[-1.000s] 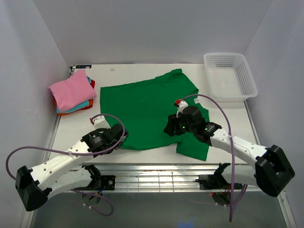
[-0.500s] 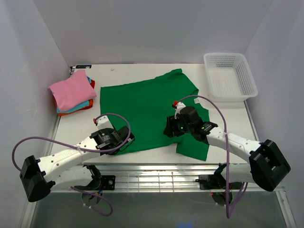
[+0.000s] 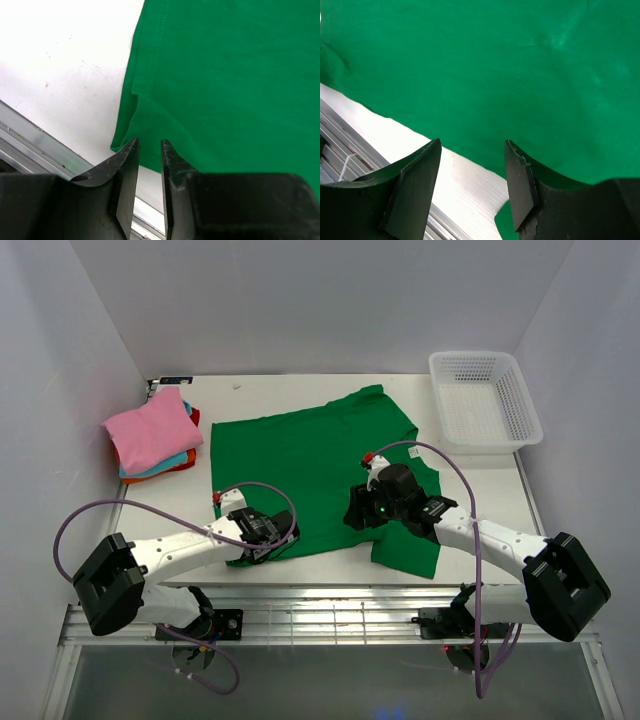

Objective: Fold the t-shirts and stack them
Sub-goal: Flatten the tshirt out

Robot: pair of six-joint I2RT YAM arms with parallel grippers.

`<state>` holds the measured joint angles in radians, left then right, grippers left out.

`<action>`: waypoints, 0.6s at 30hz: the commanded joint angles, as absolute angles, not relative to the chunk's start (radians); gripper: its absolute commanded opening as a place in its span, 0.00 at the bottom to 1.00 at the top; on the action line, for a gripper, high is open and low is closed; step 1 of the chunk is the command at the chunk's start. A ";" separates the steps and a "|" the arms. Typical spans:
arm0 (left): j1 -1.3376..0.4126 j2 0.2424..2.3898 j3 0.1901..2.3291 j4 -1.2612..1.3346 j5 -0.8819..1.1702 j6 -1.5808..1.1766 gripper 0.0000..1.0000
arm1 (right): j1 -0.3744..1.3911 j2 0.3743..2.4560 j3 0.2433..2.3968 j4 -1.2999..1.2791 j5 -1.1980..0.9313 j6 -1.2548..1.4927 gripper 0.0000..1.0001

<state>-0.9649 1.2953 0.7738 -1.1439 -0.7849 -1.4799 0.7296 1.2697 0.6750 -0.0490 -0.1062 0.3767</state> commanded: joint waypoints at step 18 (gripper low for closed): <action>-0.971 1.361 0.738 -1.112 -0.949 -1.615 0.23 | 0.741 1.258 0.663 0.021 -0.130 0.373 0.59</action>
<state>-0.9657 1.3312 0.7139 -1.1427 -0.8742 -1.5852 0.7345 1.2697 0.6712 -0.0181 -0.1169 0.3775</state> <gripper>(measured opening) 0.229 0.588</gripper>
